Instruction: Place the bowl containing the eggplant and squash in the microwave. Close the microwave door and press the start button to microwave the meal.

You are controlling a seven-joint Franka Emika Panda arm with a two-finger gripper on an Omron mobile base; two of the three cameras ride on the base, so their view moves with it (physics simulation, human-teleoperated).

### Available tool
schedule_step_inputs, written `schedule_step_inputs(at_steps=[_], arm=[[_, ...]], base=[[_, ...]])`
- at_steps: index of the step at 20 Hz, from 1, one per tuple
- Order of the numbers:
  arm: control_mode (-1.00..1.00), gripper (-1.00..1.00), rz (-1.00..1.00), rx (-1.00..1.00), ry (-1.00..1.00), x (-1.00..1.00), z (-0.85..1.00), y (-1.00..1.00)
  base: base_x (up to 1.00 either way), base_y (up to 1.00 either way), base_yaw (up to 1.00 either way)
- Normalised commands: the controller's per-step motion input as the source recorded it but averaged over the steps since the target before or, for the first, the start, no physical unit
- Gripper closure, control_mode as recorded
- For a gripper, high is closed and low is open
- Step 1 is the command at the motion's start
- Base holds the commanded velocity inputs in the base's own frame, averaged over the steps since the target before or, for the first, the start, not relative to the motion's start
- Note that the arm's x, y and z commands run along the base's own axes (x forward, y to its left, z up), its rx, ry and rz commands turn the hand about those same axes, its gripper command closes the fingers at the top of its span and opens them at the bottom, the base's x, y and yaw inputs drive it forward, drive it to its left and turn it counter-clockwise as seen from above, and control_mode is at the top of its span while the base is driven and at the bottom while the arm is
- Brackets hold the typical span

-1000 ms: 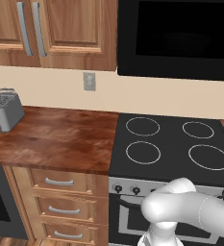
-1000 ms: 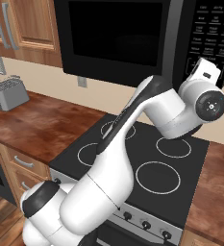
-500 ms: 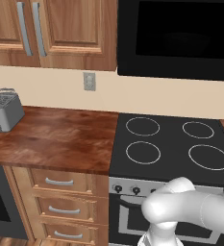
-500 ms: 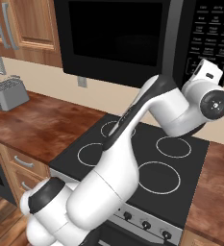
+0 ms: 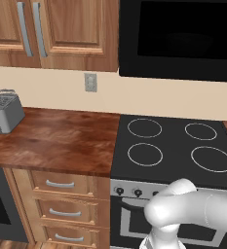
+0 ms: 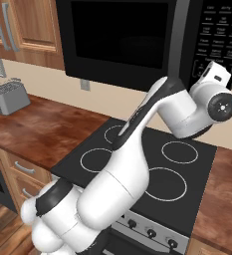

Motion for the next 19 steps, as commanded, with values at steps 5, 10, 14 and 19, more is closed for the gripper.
schedule_step_inputs(at_steps=[5,10,14,19], arm=[[-1.00,1.00,0.00,0.03,0.00,0.20,-0.03,-0.14],[-1.00,1.00,0.00,0.04,-0.04,0.13,-0.10,-0.24],[-1.00,1.00,0.00,0.04,-0.10,0.18,-0.26,-0.17],[-1.00,1.00,0.00,0.03,-0.11,0.28,-0.26,-0.14]], base=[[0.00,0.00,0.00],[0.00,0.00,0.00],[0.00,0.00,0.00],[0.00,0.00,0.00]])
